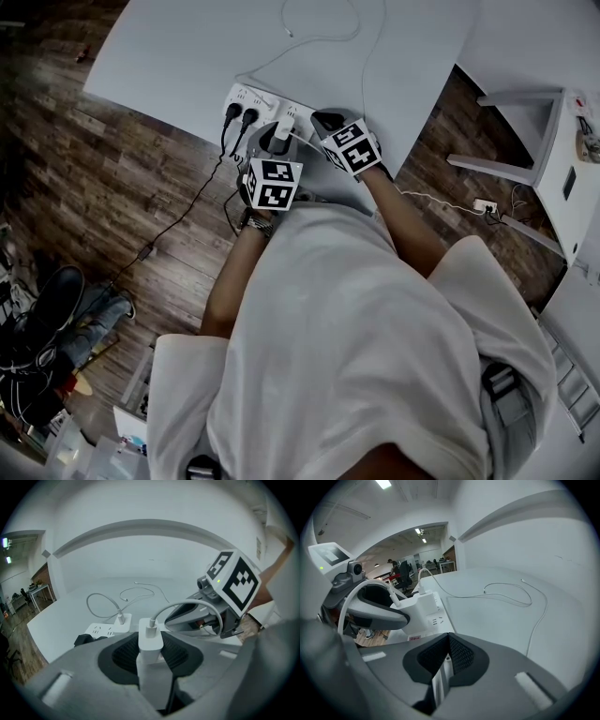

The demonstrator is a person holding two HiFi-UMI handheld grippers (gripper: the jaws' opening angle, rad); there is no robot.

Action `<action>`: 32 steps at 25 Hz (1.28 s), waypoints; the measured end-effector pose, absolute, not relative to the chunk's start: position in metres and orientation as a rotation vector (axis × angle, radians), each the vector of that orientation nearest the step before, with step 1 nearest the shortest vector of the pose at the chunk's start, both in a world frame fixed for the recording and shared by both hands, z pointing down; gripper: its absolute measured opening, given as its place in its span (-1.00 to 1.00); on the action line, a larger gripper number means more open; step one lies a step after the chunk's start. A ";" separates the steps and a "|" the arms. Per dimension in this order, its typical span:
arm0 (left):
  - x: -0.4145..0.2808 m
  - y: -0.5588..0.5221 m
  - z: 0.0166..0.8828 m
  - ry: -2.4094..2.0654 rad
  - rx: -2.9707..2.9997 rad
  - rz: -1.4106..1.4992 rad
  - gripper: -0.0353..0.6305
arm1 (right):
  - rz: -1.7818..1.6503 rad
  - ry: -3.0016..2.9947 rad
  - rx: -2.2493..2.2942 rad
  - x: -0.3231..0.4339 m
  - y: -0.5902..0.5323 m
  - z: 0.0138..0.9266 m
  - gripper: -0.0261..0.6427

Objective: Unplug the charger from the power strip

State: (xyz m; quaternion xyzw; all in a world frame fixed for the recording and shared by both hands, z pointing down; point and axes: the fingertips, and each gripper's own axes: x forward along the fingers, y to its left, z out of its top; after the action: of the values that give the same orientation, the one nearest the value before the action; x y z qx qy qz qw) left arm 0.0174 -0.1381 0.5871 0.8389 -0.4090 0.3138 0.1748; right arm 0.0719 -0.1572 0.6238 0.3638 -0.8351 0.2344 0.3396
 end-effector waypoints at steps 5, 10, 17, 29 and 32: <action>0.017 -0.139 0.586 -1.135 2.363 0.852 -0.46 | 0.607 -2.177 0.958 0.072 -0.158 0.623 -0.91; 0.014 -0.138 0.588 -1.119 2.339 0.806 -0.46 | 0.573 -2.181 0.953 0.072 -0.157 0.623 -0.91; 0.013 -0.141 0.585 -1.100 2.278 0.681 -0.44 | 0.557 -2.189 0.944 0.072 -0.158 0.623 -0.91; 0.015 -0.140 0.585 -1.135 2.363 0.868 -0.46 | 0.552 -2.195 0.938 0.069 -0.159 0.623 -0.91; 0.014 -0.139 0.586 -1.136 2.366 0.881 -0.46 | 0.555 -2.195 0.937 0.068 -0.159 0.623 -0.91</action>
State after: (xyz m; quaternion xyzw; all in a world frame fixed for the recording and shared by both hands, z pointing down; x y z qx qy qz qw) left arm 0.0136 -0.1393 0.5855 0.8399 -0.4031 0.3128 0.1853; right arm 0.0681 -0.1586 0.6227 0.3599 -0.8429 0.2131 0.3386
